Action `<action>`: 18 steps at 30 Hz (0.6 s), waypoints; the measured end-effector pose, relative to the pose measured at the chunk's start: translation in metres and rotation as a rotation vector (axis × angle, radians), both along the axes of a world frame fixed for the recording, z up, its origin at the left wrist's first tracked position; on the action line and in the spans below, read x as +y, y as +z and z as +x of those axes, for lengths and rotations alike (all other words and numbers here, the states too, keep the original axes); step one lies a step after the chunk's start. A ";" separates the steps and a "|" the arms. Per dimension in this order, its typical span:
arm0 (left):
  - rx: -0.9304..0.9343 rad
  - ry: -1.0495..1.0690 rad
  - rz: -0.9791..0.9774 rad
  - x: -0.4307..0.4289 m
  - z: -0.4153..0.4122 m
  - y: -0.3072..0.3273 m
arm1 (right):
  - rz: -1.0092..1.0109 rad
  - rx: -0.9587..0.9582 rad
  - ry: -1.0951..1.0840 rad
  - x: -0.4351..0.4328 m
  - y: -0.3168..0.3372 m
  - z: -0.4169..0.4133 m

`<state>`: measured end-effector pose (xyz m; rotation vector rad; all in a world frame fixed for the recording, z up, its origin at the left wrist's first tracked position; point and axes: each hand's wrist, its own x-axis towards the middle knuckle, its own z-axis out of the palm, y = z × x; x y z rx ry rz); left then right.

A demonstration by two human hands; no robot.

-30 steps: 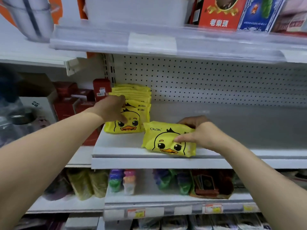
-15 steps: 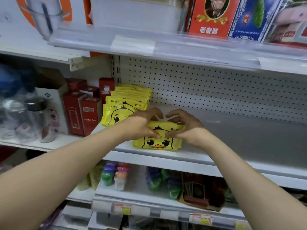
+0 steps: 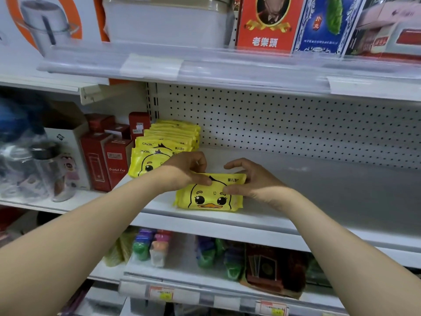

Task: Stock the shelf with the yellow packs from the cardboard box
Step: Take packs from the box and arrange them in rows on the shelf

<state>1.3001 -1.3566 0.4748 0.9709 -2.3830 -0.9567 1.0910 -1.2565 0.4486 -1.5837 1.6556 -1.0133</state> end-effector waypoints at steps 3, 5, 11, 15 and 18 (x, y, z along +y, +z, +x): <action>-0.014 0.029 -0.039 -0.006 -0.012 -0.002 | -0.002 0.056 -0.046 -0.010 -0.002 -0.011; -0.020 0.030 -0.062 -0.012 -0.022 -0.002 | -0.021 0.061 -0.083 -0.016 -0.002 -0.021; -0.299 -0.149 -0.162 -0.031 -0.060 0.021 | -0.107 0.013 -0.165 -0.029 0.005 -0.047; -0.510 -0.186 -0.362 -0.057 -0.096 0.039 | -0.160 0.063 -0.213 -0.051 0.009 -0.062; -0.536 -0.176 -0.438 -0.079 -0.119 0.046 | -0.213 0.074 -0.288 -0.075 0.009 -0.076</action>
